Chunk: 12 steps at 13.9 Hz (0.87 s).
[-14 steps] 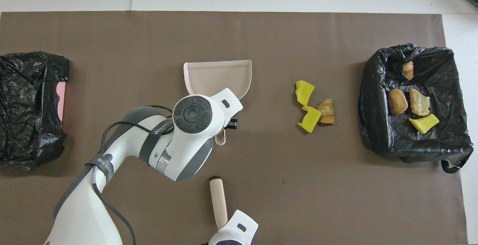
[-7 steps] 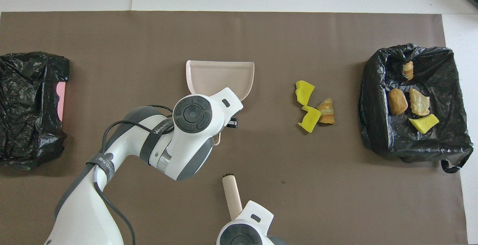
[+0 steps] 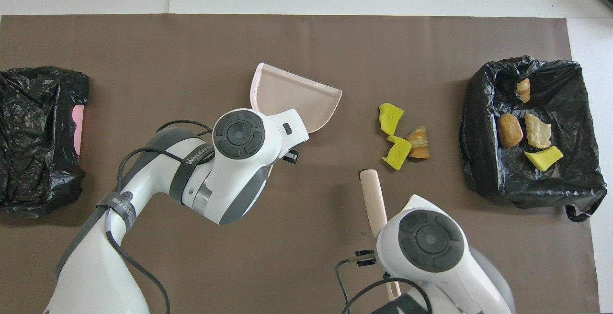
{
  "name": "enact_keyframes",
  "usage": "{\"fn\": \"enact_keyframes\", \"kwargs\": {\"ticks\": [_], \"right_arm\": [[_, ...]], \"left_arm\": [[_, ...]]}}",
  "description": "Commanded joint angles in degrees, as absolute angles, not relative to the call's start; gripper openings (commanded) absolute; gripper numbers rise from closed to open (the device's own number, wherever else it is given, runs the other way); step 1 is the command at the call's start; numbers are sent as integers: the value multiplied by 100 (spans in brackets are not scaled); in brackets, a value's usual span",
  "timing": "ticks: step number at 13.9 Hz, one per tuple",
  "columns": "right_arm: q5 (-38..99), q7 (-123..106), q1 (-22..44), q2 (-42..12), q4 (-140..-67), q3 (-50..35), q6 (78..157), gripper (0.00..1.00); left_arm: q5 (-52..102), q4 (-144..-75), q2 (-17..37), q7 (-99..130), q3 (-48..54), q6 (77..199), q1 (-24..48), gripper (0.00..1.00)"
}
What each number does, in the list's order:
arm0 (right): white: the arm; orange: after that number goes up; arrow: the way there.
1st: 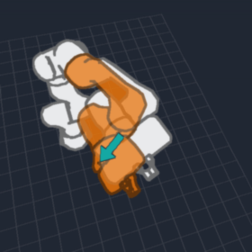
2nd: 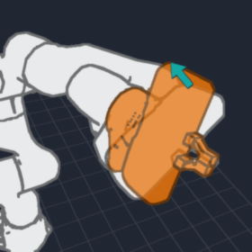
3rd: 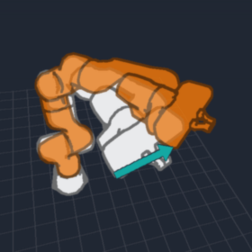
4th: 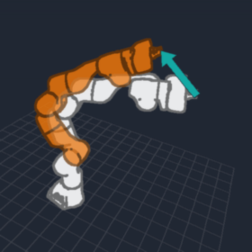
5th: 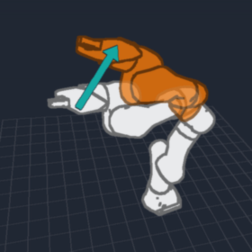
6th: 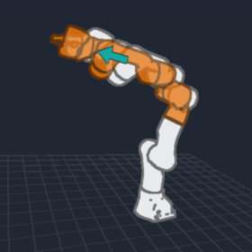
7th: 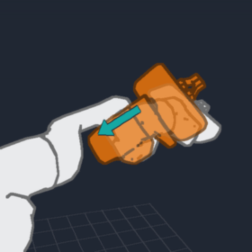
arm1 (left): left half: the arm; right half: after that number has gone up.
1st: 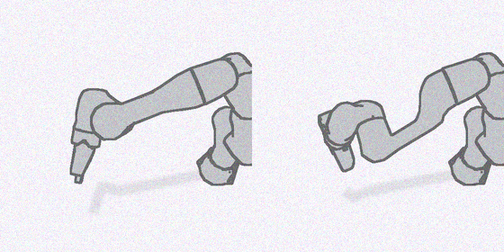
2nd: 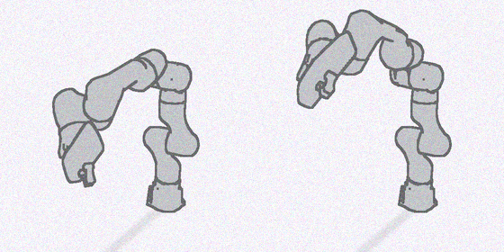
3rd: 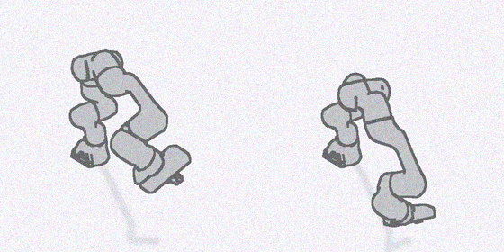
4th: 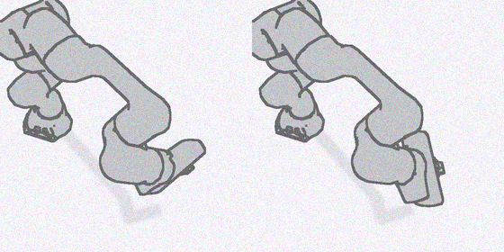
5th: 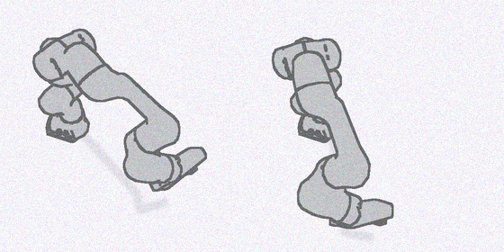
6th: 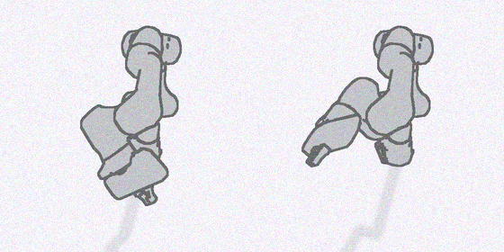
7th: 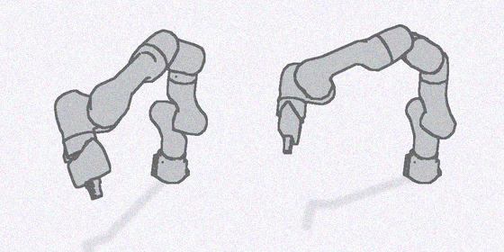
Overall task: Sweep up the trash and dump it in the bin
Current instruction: 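Grasp the brush with the right gripper while the left gripper lifts the dustpan, then sweep the remaining pieces into the dustpan with the right gripper's brush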
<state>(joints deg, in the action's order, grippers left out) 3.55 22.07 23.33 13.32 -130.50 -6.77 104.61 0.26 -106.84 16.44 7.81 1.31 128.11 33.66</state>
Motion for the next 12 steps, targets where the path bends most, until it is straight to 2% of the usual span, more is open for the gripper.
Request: {"fn": "enact_keyframes", "kwargs": {"ticks": [1, 3, 6, 8, 12], "right_arm": [[124, 1628, 1374, 477, -12307, -747, 10878, 0], [-593, 1371, 1082, -189, -11641, -747, 10864, 0], [-1701, 1214, 818, -982, -10988, -738, 10846, 0], [-2134, 916, 669, -1116, -10942, -721, 10881, 0], [-2153, 404, 351, -1300, -10986, -721, 10934, 0]], "left_arm": [[18, -10652, 1468, -313, 123, 12446, 3270, 4], [18, -10618, 1468, -1200, 123, 12210, 3261, 7], [26, -10591, 1468, -2350, 123, 12041, 3199, 1], [26, -10652, 1415, -3065, 123, 11927, 3199, 0], [18, -10705, 1310, -3410, 149, 11690, 3410, 0]]}}
